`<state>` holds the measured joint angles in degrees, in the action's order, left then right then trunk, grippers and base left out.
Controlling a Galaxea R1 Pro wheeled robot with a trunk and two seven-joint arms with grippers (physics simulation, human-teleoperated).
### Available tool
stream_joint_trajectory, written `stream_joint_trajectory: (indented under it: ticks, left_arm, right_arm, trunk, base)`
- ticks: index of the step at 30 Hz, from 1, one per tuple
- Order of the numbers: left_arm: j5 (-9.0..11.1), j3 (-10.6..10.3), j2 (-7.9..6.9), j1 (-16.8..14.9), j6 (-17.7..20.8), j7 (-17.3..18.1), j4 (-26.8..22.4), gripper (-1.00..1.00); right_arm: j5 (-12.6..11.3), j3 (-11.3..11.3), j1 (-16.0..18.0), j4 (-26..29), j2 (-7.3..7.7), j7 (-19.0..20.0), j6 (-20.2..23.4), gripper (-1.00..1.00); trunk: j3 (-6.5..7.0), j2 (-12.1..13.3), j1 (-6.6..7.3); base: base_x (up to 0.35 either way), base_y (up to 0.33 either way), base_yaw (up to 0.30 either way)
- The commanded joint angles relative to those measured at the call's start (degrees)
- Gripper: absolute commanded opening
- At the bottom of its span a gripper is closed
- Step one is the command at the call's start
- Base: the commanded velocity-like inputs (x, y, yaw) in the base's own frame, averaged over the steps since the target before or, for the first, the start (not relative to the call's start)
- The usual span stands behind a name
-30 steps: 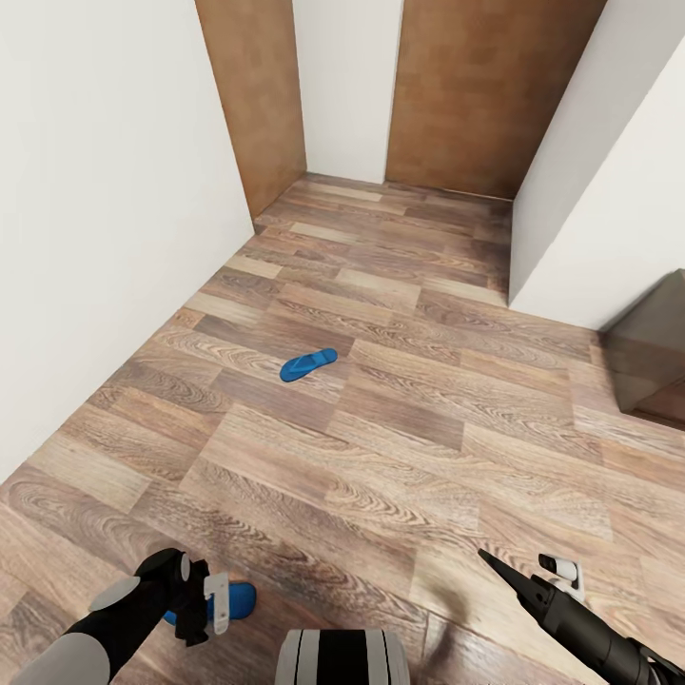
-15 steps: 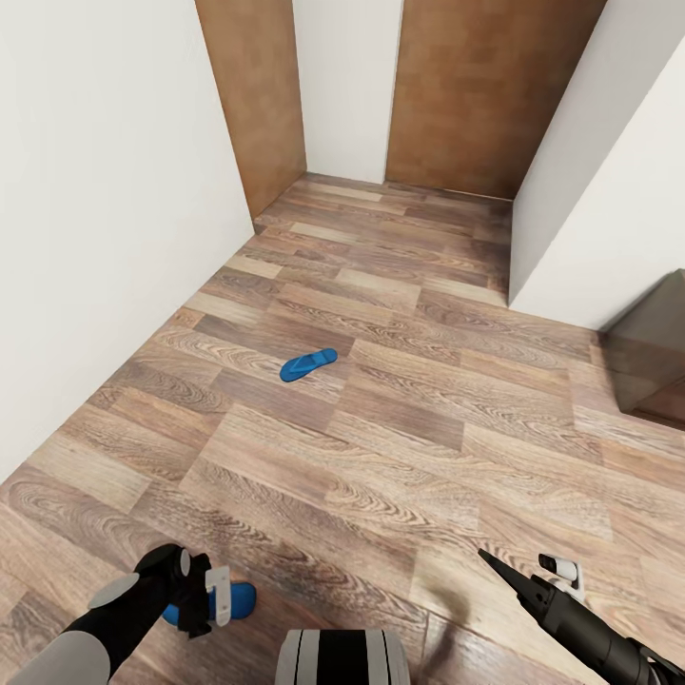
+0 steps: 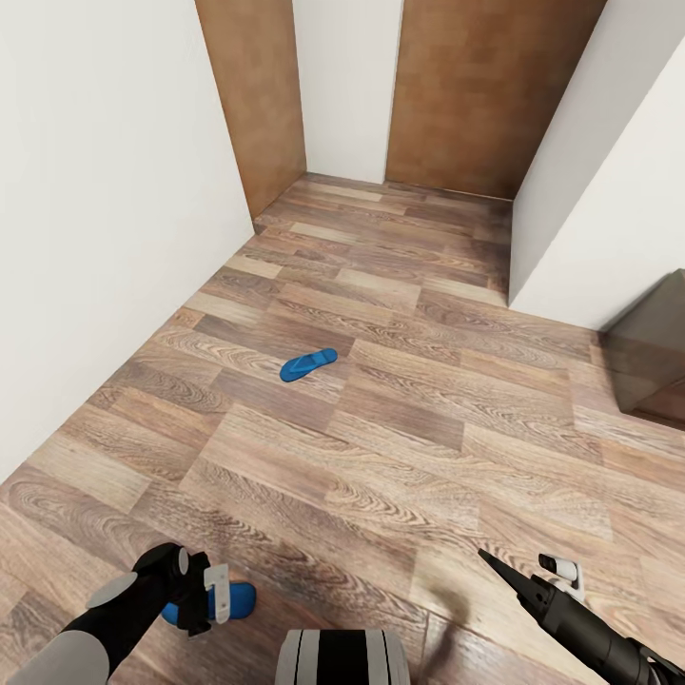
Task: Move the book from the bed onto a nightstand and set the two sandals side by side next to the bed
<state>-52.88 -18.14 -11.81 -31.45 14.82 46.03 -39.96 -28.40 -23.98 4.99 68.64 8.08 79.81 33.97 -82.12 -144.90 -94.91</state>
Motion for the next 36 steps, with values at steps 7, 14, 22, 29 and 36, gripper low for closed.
stream_joint_trajectory:
  ticks: [7,14,22,29,36]
  left_arm:
    - [-0.02,0.49,-0.32,-0.02,0.54,-0.02,-0.13,1.00]
    - [0.00,3.49,-0.66,-0.02,0.45,-1.23,-0.14,1.00]
    - [-0.02,4.98,-0.71,-0.02,0.41,-2.65,-0.13,1.00]
    - [-0.03,5.24,-0.63,-0.02,0.46,-3.04,-0.19,1.00]
    - [-0.10,5.29,-0.29,-0.02,0.47,-3.12,-0.20,1.00]
  right_arm:
    - [-0.12,-0.01,0.02,0.00,0.01,0.12,0.57,1.00]
    - [-0.06,-0.03,0.02,-0.03,0.01,0.12,0.57,1.00]
    - [-0.07,-0.02,0.02,-0.08,0.01,0.11,0.57,1.00]
    - [0.02,-0.02,0.02,-0.08,0.01,0.14,0.57,1.00]
    - [0.08,-0.04,0.02,-0.16,0.01,0.11,0.57,1.00]
  trunk:
    - [-0.04,-0.02,0.01]
    - [-0.04,-0.02,0.01]
    - [-0.04,-0.02,0.01]
    - [-0.04,-0.02,0.01]
    - [-0.04,-0.02,0.01]
  base:
    - [0.000,0.000,0.000]
    - [0.000,0.000,0.000]
    - [0.000,0.000,0.000]
    - [0.000,0.000,0.000]
    - [0.000,0.000,0.000]
